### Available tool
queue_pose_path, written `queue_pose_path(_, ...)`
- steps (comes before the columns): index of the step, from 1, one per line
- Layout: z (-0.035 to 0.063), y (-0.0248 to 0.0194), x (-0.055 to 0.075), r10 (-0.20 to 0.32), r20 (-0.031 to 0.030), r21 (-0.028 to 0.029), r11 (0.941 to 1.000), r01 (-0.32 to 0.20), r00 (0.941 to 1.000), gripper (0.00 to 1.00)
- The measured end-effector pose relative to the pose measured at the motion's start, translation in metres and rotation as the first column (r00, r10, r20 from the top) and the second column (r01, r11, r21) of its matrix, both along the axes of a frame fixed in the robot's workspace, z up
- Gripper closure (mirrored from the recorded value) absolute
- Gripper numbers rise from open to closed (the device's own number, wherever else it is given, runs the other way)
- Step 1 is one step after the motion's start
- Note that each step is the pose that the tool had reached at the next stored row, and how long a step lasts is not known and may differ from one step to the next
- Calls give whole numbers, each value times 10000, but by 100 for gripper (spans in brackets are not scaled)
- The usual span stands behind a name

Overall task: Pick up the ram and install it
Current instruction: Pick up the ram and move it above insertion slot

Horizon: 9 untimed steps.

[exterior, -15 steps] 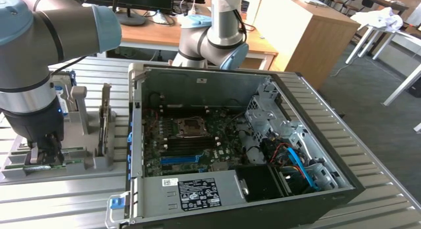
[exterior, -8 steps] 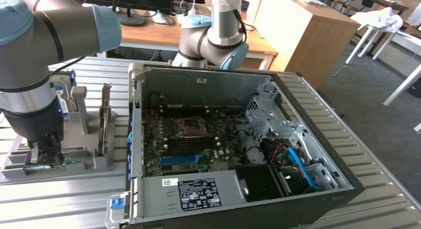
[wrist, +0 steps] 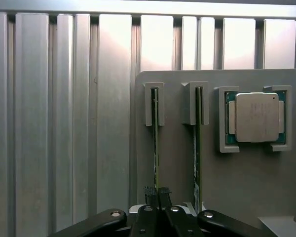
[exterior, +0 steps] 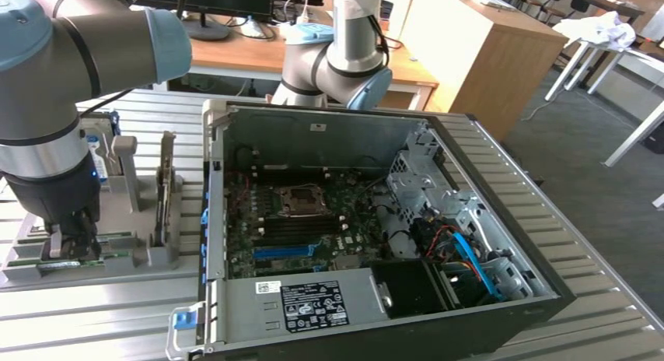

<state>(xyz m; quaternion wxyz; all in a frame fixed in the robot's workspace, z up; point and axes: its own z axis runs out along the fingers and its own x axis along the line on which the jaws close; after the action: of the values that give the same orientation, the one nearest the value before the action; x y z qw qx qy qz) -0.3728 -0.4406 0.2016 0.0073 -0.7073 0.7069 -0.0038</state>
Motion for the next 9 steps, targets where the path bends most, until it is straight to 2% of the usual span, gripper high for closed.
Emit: queue_pose_path(9,0,0,0,108,0,0,9999,-108,9999,88)
